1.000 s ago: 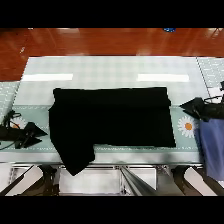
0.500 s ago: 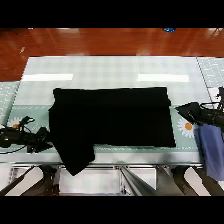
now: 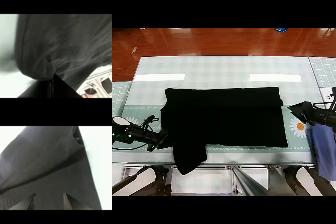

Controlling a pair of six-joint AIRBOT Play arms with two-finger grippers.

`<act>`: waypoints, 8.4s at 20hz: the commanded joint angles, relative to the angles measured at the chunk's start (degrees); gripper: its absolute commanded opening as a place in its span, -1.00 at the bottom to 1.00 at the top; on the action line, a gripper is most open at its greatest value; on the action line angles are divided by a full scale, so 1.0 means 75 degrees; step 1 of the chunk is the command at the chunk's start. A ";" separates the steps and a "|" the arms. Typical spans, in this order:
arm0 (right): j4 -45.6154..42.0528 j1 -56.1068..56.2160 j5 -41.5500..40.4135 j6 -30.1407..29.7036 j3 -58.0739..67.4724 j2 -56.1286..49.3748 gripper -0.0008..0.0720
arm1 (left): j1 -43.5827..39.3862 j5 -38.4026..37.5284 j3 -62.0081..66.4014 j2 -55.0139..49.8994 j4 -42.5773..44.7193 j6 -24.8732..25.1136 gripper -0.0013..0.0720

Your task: Fold the shirts.

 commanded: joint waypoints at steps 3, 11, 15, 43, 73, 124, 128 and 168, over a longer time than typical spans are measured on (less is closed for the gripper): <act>-0.1617 -0.0801 0.0082 0.1434 0.0000 0.0006 0.14 | -0.0131 -0.0154 0.0009 -0.0017 -0.0449 0.0236 -0.91; -0.3468 -0.1268 0.1725 0.1888 -0.1230 -0.0090 0.14 | -0.0131 -0.0149 0.0064 0.0044 -0.0449 0.0233 -0.91; -0.3255 -0.0901 0.1851 0.1673 -0.1236 -0.0530 0.14 | -0.0131 -0.0032 0.0187 0.0475 -0.0443 0.0149 -0.91; -0.0239 0.0370 0.1478 -0.0006 0.2151 -0.2859 -0.91 | -0.0289 0.0548 0.3375 -0.0358 -0.2194 0.0236 -0.91; 0.0609 0.1955 -0.1527 0.0662 0.4237 -0.5552 0.16 | -0.1789 0.1084 0.7530 -0.4721 -0.2349 0.0172 0.43; -0.0315 0.2095 0.1005 0.0172 0.3914 -0.1512 -0.91 | -0.5866 0.3847 0.5555 -0.1580 -0.3040 0.0997 -0.92; -0.0300 0.2119 0.1189 0.0650 0.3410 -0.0096 -0.91 | -0.7452 0.3567 0.7784 -0.3867 -0.2049 -0.0632 -0.92; 0.1883 0.8620 -0.2649 0.1786 0.7560 -0.7227 -0.91 | -0.3654 0.1480 0.2072 0.4272 0.0239 -0.1268 -0.91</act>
